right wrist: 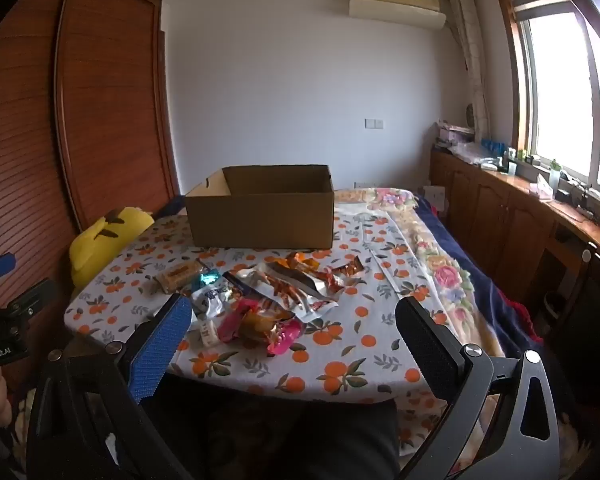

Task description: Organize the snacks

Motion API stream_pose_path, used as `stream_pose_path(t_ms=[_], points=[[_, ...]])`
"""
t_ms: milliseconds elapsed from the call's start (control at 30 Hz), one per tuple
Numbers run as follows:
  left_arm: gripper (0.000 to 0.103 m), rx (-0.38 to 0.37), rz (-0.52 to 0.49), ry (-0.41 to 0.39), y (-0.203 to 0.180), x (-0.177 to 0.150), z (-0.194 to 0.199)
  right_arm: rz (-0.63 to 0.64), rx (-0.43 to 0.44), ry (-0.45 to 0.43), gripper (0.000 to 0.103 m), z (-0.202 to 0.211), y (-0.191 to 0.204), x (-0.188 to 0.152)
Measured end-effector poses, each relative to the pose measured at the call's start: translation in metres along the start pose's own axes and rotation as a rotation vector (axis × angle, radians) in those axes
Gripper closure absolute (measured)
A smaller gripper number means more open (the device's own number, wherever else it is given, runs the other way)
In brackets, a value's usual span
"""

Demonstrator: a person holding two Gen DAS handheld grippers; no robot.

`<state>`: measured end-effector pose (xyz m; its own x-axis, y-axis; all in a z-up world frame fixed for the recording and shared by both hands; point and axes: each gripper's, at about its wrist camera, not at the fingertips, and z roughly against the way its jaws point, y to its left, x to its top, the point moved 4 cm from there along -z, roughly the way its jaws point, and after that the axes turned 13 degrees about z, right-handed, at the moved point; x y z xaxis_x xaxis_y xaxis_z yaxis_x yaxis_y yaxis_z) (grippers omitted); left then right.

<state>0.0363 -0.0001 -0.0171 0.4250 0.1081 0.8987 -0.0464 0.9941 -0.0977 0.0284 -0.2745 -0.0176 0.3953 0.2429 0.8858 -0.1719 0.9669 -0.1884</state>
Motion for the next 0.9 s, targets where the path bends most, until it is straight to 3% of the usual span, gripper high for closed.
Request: stream_pose_path(t_ms=[900], points=[[0.002, -0.002, 0.006, -0.008, -0.0022, 0.0007, 0.0012, -0.005, 0.003, 0.001, 0.0, -0.0001, 0.0008, 0.0003]])
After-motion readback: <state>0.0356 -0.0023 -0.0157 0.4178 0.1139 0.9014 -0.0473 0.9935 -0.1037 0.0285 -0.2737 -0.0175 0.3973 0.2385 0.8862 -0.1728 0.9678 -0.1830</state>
